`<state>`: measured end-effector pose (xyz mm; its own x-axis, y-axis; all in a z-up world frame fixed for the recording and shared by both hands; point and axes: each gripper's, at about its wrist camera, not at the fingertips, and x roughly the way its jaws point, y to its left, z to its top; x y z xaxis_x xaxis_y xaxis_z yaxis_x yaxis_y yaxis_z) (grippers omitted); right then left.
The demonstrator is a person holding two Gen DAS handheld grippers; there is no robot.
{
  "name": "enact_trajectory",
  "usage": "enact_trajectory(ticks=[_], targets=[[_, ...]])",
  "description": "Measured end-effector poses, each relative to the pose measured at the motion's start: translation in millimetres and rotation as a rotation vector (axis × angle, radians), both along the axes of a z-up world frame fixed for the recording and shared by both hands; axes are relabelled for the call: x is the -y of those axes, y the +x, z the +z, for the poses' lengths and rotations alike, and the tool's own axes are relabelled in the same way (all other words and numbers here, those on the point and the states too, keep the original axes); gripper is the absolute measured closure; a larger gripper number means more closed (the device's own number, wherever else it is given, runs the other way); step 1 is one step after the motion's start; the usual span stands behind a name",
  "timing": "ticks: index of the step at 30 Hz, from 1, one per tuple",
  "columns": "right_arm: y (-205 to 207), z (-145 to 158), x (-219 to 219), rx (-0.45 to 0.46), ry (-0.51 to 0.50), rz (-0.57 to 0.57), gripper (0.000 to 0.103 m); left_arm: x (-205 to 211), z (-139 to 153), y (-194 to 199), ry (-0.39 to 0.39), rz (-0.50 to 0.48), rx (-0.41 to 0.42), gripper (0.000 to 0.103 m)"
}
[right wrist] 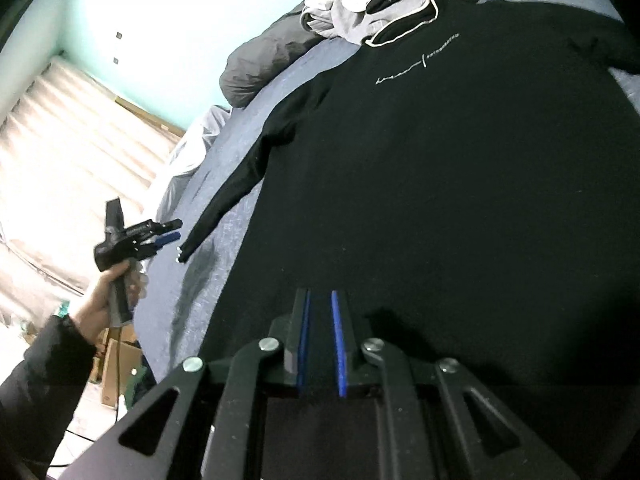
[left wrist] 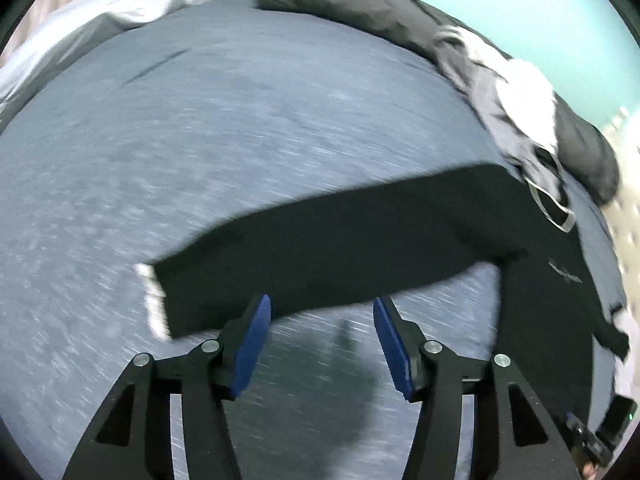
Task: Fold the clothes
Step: 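Release the hem and lift both tools off the sweater, then grasp the white-trimmed sleeve cuff with the left tool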
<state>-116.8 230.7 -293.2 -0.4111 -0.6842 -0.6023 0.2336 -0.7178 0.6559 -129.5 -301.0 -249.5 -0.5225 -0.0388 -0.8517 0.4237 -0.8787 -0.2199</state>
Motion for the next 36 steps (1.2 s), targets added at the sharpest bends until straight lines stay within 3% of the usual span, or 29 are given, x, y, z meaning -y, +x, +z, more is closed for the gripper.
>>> enact_trajectory(ticks=[10,17,19,21,23,36], targets=[[-18.0,-6.7,25.3,-0.028,-0.019,0.082,0.093,62.8,-22.2,13.1,-0.045,0.137,0.022,0.039],[-17.5,-8.2,31.0,-0.047,-0.005,0.103,0.093,71.3,-40.4,11.3,-0.041,0.131,0.022,0.040],[-18.2,-9.5,31.4,-0.049,-0.007,0.103,0.093,68.8,-41.4,10.0,-0.053,0.119,0.017,0.054],[-19.0,-10.5,32.4,-0.047,-0.010,0.103,0.093,65.5,-39.8,8.1,-0.065,0.100,0.017,0.081],[-19.2,-10.8,32.8,-0.047,-0.010,0.105,0.093,62.2,-34.6,6.9,-0.092,0.079,0.017,0.096],[-20.5,-12.9,35.1,-0.045,-0.008,0.113,0.093,102.6,48.4,-32.5,-0.200,0.061,-0.069,0.097]])
